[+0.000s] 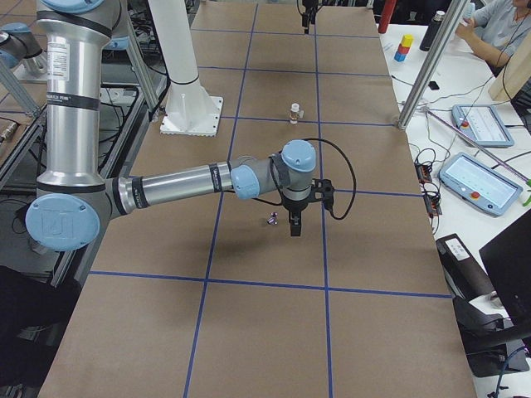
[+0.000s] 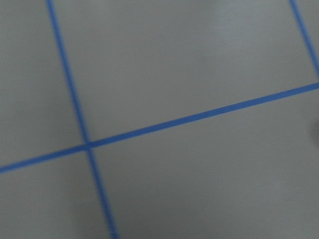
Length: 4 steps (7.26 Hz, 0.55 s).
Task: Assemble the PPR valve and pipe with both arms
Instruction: 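Lower the right gripper onto the silver pipe fitting and grasp it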
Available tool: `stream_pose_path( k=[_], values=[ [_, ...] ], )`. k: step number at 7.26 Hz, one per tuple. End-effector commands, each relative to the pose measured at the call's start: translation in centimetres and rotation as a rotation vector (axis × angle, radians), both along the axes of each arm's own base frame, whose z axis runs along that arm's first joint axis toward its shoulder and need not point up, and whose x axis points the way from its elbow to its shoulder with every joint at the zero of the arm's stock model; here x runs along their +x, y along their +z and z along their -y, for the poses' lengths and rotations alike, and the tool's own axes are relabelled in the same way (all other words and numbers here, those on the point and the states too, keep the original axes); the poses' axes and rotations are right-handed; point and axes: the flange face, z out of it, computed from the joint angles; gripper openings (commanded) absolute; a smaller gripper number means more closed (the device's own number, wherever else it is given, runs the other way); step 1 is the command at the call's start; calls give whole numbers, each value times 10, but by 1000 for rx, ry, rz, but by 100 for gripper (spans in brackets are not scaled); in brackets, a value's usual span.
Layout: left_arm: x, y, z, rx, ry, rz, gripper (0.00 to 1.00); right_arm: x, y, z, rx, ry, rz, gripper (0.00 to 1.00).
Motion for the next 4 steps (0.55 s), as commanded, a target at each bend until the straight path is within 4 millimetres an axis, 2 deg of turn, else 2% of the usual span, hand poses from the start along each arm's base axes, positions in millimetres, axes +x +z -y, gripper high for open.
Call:
stream_pose_path(
  k=[1,2,4],
  values=[
    [-99,93,-2,62,125,31,99,-36,3,-17,39,-10,-20,100],
    [-105,107,-13,52,136,18,99,-56,1,-23,40,19,-1,100],
    [-106,110,-17,46,137,16,99,-91,7,-39,-1,38,-22,100]
  ],
)
